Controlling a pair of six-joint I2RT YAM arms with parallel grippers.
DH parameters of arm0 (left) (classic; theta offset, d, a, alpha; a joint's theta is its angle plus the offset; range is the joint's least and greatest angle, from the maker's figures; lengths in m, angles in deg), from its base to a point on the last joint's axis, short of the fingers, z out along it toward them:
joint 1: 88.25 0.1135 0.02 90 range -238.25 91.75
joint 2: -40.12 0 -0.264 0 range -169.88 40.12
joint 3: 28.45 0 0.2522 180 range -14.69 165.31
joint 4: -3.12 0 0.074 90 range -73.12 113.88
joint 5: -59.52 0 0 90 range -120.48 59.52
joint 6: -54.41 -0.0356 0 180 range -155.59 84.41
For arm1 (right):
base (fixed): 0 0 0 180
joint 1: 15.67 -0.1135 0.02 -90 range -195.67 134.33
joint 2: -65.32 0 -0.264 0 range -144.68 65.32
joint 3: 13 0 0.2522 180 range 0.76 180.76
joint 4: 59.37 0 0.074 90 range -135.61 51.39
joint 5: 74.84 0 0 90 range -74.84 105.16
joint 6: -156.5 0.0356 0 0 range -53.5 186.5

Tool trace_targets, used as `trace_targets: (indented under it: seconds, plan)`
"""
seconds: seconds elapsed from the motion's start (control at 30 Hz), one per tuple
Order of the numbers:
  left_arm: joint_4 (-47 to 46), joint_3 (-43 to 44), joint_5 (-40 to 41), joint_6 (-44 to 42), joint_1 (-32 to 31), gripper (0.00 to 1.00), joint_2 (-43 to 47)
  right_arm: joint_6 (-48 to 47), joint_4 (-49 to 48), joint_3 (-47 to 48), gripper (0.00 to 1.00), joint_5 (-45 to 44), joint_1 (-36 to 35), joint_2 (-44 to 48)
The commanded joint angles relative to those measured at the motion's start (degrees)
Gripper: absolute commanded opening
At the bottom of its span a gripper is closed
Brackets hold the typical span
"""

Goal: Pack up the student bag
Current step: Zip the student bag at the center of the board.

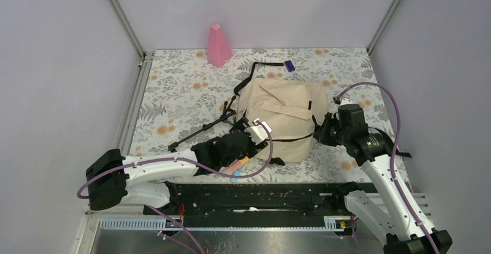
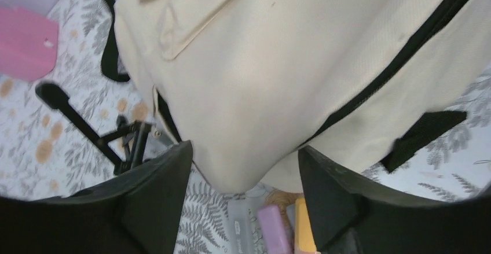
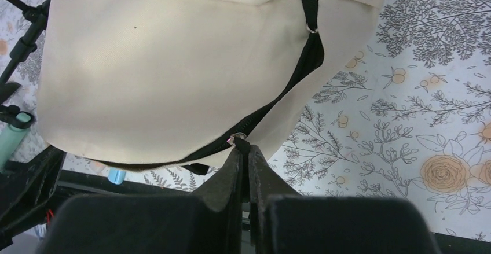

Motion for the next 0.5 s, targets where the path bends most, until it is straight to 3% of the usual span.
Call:
trace_targets:
  seconds: [0.0, 0.07, 0.17, 0.47]
  plan:
    - [3.35, 9.20, -13.81, 1.30, 0.37, 0.76, 2.19, -1.74, -2.27, 0.65, 0.00, 3.97, 0.72, -0.24]
    - [3.15, 11.94, -21.07, 3.25, 0.26, 0.84, 1.30, -1.77, -2.30, 0.37, 0.00, 4.88, 0.69, -0.29]
    - [1.49, 15.96, -29.88, 6.92, 0.25, 0.86, -2.88, -1.76, -2.31, 0.07, 0.00, 5.55, 0.74, -0.26]
    - [-0.15, 26.72, -33.96, 8.69, -0.60, 0.92, -17.91, -1.64, -1.52, -0.42, 0.00, 5.25, 0.72, 1.02]
